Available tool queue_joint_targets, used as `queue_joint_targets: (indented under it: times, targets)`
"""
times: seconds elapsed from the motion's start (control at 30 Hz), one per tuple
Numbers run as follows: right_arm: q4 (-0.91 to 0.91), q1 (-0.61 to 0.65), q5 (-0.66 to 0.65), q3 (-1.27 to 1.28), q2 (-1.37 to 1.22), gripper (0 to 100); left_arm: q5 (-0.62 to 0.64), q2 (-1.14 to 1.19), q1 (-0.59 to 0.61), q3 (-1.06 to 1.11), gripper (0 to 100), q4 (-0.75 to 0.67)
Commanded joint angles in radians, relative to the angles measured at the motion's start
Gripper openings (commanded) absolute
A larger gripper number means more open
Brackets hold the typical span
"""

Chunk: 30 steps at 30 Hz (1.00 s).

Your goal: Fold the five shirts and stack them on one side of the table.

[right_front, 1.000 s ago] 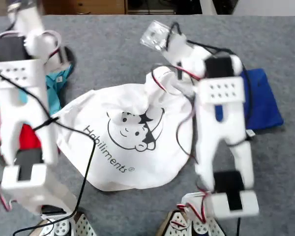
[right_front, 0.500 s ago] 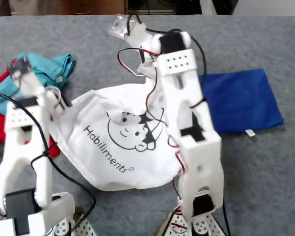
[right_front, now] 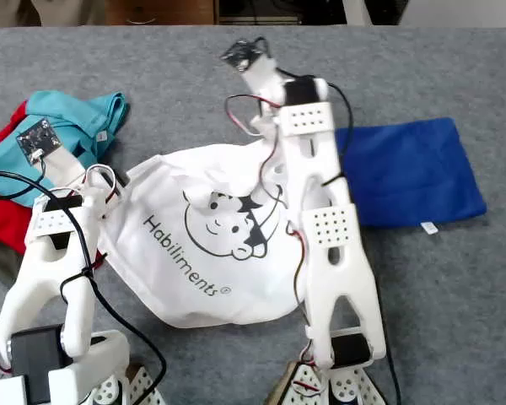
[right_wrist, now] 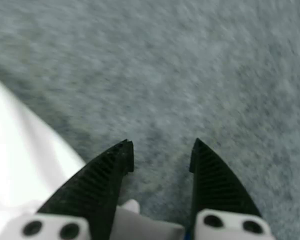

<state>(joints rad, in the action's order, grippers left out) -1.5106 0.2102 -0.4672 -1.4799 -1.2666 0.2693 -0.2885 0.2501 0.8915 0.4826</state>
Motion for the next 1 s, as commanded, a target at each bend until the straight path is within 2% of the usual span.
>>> queue_joint_targets:
  times: [0.0,0.1,0.37,0.67,0.77,0.83,0.9,0.97]
  targets:
    - [0.015,-0.061,0.035,-0.074,-0.002,9.9,0.008,-0.036,-0.009,-0.003,22,-0.017]
    - [0.037,-0.093,0.034,-0.074,-0.002,0.2,0.008,-0.035,-0.009,-0.003,22,-0.018]
    - [0.049,-0.189,0.034,-0.076,0.044,0.5,0.002,-0.035,-0.005,0.000,22,-0.012]
    - [0.048,-0.367,0.029,-0.076,0.151,0.5,0.006,-0.035,-0.012,0.002,22,-0.017]
    - [0.003,-0.354,0.028,-0.070,0.188,0.5,0.006,-0.035,-0.035,0.002,22,-0.017]
    - [-0.041,-0.298,0.023,-0.065,0.203,0.9,0.006,-0.035,-0.046,0.002,22,-0.017]
    - [-0.094,-0.234,-0.002,-0.070,0.208,5.9,0.006,-0.035,-0.046,0.002,22,-0.017]
    - [-0.146,-0.176,-0.014,-0.073,0.209,15.8,0.006,-0.035,-0.046,0.002,22,-0.017]
